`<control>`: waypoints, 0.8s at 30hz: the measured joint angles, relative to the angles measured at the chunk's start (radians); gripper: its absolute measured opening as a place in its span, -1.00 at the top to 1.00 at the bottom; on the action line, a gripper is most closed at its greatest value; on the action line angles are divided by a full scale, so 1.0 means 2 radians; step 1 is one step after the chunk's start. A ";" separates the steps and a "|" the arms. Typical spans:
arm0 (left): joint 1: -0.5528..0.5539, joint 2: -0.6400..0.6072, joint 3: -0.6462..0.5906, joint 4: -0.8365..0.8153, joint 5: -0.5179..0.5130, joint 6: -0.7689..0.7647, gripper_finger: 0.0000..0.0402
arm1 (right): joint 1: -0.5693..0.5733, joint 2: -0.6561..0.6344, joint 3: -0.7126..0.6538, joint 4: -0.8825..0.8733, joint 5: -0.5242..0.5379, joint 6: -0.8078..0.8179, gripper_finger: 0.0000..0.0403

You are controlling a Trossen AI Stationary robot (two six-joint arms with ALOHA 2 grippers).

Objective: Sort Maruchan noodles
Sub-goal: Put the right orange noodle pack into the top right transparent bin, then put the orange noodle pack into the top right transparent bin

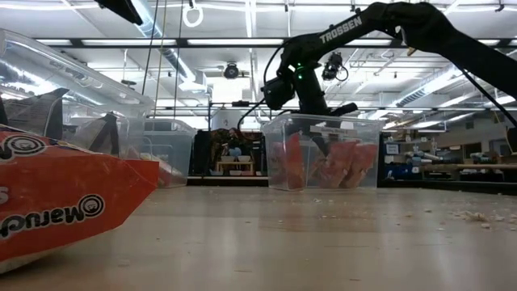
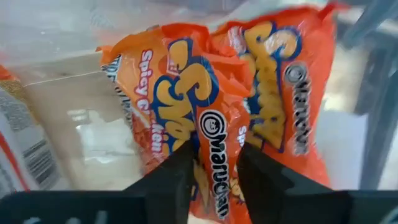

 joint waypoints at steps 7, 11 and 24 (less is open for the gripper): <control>0.000 -0.054 0.000 0.000 0.014 -0.043 0.06 | 0.005 -0.016 0.000 0.000 0.054 -0.057 0.14; 0.000 -0.079 0.000 0.001 0.093 -0.075 0.06 | 0.008 -0.047 0.000 0.000 0.088 -0.072 0.13; 0.000 -0.089 0.001 0.098 0.182 -0.136 0.06 | 0.192 -0.165 0.000 0.166 0.049 -0.207 0.13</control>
